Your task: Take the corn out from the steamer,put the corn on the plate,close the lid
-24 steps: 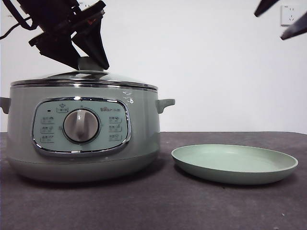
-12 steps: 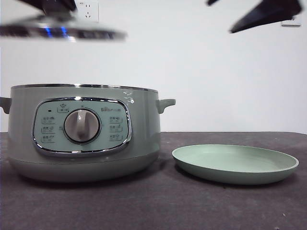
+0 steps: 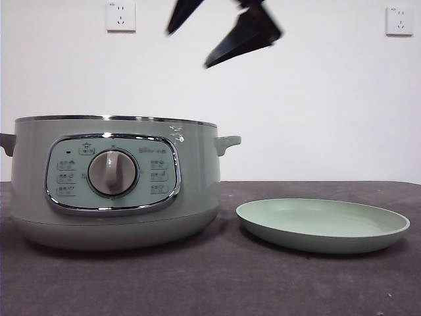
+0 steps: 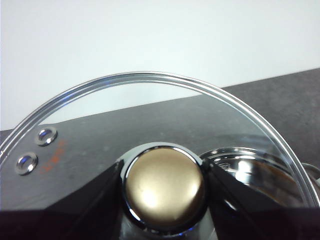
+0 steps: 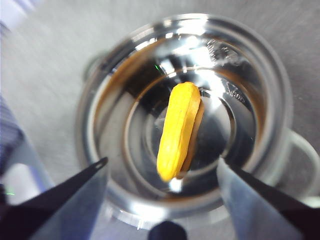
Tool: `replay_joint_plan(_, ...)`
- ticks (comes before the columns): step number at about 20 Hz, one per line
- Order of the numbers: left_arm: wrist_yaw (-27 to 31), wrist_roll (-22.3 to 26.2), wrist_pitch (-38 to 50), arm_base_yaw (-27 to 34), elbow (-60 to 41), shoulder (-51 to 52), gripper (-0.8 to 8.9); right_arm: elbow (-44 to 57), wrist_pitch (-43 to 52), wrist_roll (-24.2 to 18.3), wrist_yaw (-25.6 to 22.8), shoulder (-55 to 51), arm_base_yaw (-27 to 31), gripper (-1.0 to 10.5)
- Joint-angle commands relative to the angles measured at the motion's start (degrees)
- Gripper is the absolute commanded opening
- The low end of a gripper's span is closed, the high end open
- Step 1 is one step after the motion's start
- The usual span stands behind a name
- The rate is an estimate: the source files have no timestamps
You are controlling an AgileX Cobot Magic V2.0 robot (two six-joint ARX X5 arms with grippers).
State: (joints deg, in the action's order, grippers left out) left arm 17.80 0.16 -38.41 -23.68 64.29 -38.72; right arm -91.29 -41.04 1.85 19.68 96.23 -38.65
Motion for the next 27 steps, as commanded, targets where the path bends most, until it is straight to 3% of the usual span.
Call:
replay_joint_plan(1,2.1,0.1,-0.3,0.0,0.7,4.7,-0.08,-8.5,-3.4,-2.9,-3.8,8.5,-2.5,4.2)
replay_joint_plan(5,3.4,-0.2,-4.6,0.0,0.7,8.1,-0.08,-17.0,-5.0,-4.5,-9.0,19.3,-5.8,4.1)
replay_joint_plan(10,3.3,-0.5,-6.7,0.0,0.7,8.0,-0.08,-18.5,-3.7,-6.5,-13.8,27.1,-8.1,4.1)
replay_joint_plan(14,3.2,-0.6,-6.6,0.0,0.7,8.0,-0.08,-18.5,-3.6,-6.4,-13.8,30.6,-8.4,4.0)
replay_joint_plan(15,3.2,-0.6,-6.6,0.0,0.7,8.0,-0.08,-18.5,-3.7,-6.4,-13.9,31.2,-8.3,3.6)
replay_joint_plan(16,3.2,-0.6,-6.6,0.0,0.7,8.0,-0.08,-18.5,-3.8,-6.4,-13.9,31.5,-8.3,2.4)
replay_joint_plan(18,3.2,-0.6,-6.7,0.0,0.7,8.0,-0.08,-18.5,-4.0,-6.4,-13.9,31.6,-8.7,0.0)
replay_joint_plan(22,3.2,-0.5,-6.5,0.0,0.7,7.2,-0.08,-18.7,-5.7,-6.2,-14.1,26.8,-9.3,-0.1)
replay_joint_plan(27,2.8,-0.5,-4.6,0.0,0.7,1.6,-0.08,-18.7,-16.3,-6.3,-14.3,15.0,-7.1,-0.1)
